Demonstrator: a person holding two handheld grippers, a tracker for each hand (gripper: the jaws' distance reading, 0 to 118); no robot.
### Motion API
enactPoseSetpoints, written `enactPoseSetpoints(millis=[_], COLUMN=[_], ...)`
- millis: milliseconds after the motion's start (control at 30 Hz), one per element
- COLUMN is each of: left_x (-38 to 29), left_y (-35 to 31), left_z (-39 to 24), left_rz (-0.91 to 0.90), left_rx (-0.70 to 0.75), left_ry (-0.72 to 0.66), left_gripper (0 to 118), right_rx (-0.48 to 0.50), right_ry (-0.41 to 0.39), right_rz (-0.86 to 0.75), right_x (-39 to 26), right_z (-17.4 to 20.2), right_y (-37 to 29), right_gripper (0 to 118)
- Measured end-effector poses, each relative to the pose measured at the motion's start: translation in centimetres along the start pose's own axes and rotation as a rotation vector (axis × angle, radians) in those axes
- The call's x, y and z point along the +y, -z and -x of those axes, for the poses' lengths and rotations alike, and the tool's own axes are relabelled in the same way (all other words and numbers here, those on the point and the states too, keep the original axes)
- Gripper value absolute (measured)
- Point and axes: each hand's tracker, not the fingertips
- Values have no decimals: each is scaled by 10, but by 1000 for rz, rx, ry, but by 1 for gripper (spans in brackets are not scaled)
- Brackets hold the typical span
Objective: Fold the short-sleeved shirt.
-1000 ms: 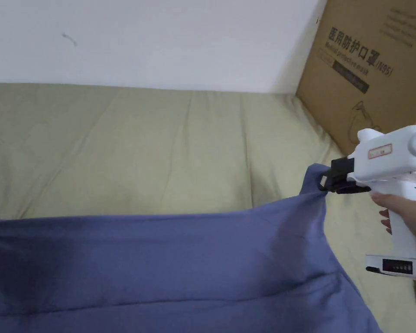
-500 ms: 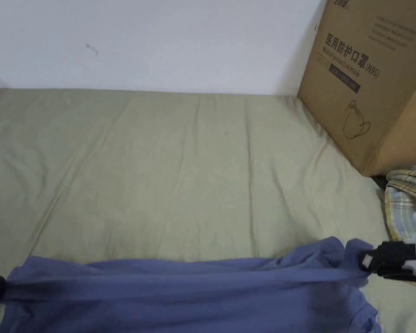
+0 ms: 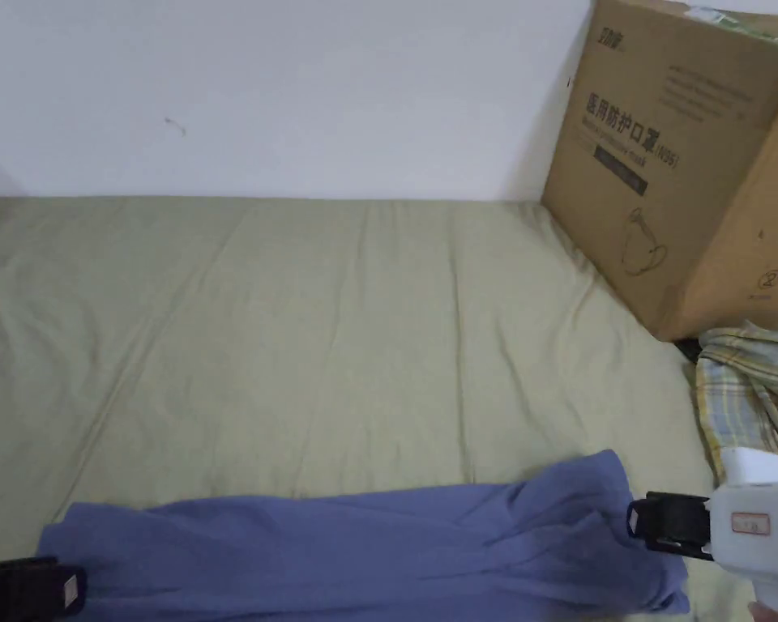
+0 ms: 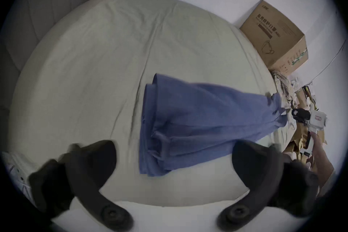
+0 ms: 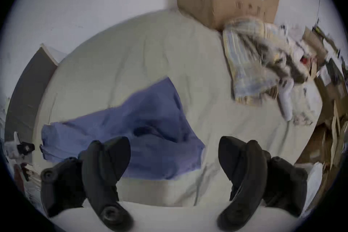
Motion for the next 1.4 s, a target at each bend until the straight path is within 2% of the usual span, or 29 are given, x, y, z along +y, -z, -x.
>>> enactPoseSetpoints(millis=[33,200,267,367,400,433,467,500,533,567,733,900,933,1033,1133,1200,1233,1267,1367,1400], left_x=[2,10,9,7,6,8,7,6,4,1,-5,7,10,17,13,8,4,2,1,-1], left_y=[-10,-36,-39,-35,-34,-26,-21,-15,-10,-7,1,-1,-1,-3,5,19,27,34,54,62], left_z=[-9,-70,-98,-125,-132,-131,-137,-143,-149,-151,-151,-93,-70,13,81,107,112,118,120,119], left_rz=[-87,-242,-284,-295,-304,-315,-320,-315,-313,-324,-320,-247,-227,-180,-92,-46,-34,-20,0,9], left_rx=[-19,94,156,185,184,185,201,241,300,276,280,269,248,-11,-365,-464,-492,-528,-529,-534], left_ry=[3,77,97,94,95,101,115,142,165,168,183,123,77,-184,-338,-358,-372,-389,-391,-390], left_gripper=[115,115,115,112,101,80,49,6,1,1,1,1,1,1,1,3,12,37,77,118], right_rx=[3,4,37,23,21,18,18,20,6,-5,-5,-45,-45,-35,-24,-32,-23,-15,-6,-3], right_ry=[-16,-83,-89,-123,-140,-152,-157,-159,-164,-181,-153,-195,-201,-215,-243,-250,-244,-236,-232,-233], right_rz=[-46,-177,-190,-200,-202,-200,-199,-200,-186,-167,-161,-169,-165,-142,-124,-112,-97,-80,-57,-53], right_x=[3,8,6,0,-2,-3,-6,-7,-8,-7,-7,-9,-8,-11,-17,-20,-21,-22,-27,-26], right_z=[11,76,100,137,145,154,163,168,175,181,196,207,210,213,217,221,221,220,223,221], right_y=[-10,-44,-48,-46,-44,-42,-40,-37,-32,-30,-15,-6,-3,5,12,16,20,24,28,31], right_gripper=[100,100,100,100,99,96,84,41,2,0,0,0,0,0,0,0,0,0,0,0])
